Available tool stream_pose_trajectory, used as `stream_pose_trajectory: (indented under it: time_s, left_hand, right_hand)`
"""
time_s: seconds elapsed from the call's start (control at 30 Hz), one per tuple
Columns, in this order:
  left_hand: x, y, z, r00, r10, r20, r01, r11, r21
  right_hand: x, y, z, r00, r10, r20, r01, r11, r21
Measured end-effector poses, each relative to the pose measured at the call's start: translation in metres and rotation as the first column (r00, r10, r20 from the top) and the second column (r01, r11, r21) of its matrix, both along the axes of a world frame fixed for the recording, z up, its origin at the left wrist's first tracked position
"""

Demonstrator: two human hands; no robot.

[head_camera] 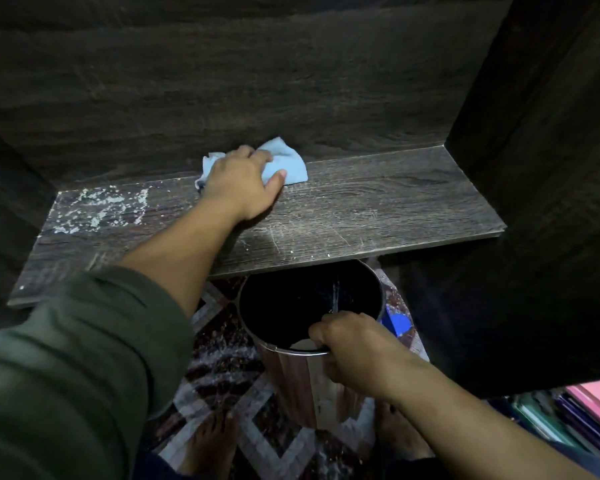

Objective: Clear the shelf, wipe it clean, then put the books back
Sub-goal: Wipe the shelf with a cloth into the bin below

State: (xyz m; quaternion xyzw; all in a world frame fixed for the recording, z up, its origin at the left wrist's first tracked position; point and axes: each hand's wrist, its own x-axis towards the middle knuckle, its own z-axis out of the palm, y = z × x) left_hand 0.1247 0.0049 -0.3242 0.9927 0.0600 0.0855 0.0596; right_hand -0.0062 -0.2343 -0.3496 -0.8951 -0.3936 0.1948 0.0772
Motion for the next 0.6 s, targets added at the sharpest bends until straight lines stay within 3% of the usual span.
stream_pose_trajectory:
  time_s: [0.13, 0.37, 0.47, 0.53, 0.6]
  left_hand:
    - [-0.001, 0.004, -0.004, 0.991, 0.042, -0.13, -0.038, 0.999, 0.035]
    - [-0.06, -0.01, -0.014, 0.989, -0.14, -0.04, 0.141, 0.99, 0.023]
    - [-0.075, -0.01, -0.011, 0.976, -0.214, -0.04, 0.209, 0.973, -0.1]
    - [-0.068, -0.002, -0.006, 0.986, -0.165, 0.032, 0.168, 0.971, -0.17]
    - [-0.052, 0.006, 0.003, 0.976, -0.087, 0.201, 0.118, 0.981, -0.151]
  right_hand:
    - [-0.003, 0.008, 0.004, 1.0, 0.005, -0.013, -0.005, 1.0, -0.006]
    - [-0.002, 0.007, 0.003, 1.0, 0.01, -0.025, -0.01, 1.0, -0.005]
    - [-0.002, 0.003, 0.004, 1.0, 0.016, -0.023, -0.016, 1.0, -0.001]
    - [-0.002, 0.001, 0.005, 1.0, 0.017, -0.022, -0.017, 1.0, 0.002]
    - [-0.001, 0.0, 0.006, 1.0, 0.019, -0.022, -0.019, 1.0, -0.003]
